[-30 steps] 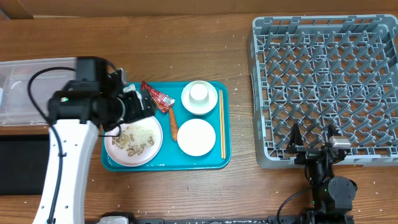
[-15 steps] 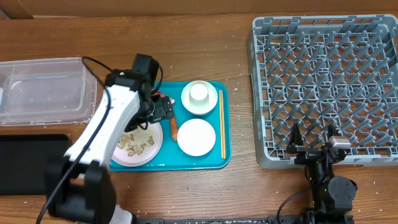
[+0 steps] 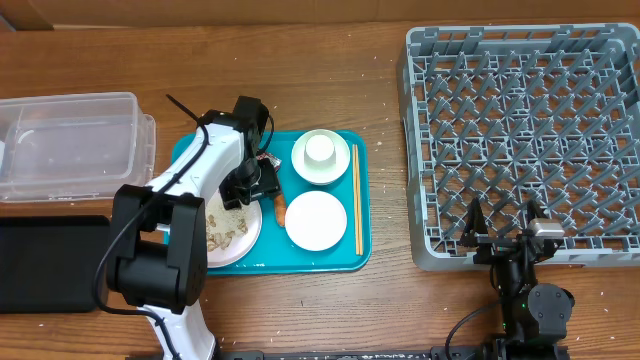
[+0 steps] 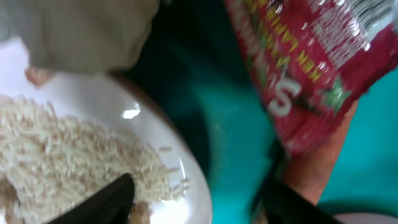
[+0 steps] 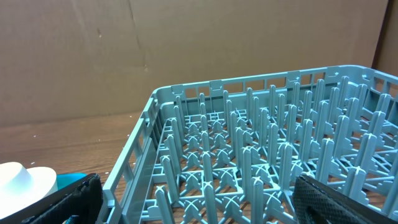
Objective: Sort waste into correct bins and load items into the dishwasher
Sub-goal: 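Move the left gripper to the white plate rim and grasp it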
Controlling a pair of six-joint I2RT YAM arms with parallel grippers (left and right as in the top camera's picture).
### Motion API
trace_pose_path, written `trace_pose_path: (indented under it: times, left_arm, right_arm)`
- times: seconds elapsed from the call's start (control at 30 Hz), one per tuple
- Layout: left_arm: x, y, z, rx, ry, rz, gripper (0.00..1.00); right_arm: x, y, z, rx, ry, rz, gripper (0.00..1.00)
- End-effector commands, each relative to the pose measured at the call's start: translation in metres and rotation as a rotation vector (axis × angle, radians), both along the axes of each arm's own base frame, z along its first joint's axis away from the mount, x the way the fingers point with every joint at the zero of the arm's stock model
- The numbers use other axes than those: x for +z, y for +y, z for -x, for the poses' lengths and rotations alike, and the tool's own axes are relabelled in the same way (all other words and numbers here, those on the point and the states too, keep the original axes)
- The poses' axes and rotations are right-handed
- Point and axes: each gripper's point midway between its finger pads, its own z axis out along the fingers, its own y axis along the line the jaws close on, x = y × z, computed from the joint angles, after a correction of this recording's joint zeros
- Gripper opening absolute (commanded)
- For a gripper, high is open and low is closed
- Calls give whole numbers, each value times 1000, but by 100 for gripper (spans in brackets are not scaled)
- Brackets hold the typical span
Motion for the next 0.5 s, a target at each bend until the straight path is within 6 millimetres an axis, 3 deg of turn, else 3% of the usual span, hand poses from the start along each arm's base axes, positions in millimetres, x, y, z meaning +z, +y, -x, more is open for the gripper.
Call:
trace_pose_path:
  times: [0.0, 0.47]
  left_arm:
    - [-4, 5, -10, -3, -27, -42, 62]
    - [-14, 4, -1, -16, -13, -52, 49]
  right_arm:
    - [-2, -2, 0, -12, -4, 4, 100]
    - [-2, -2, 0, -12, -4, 4, 100]
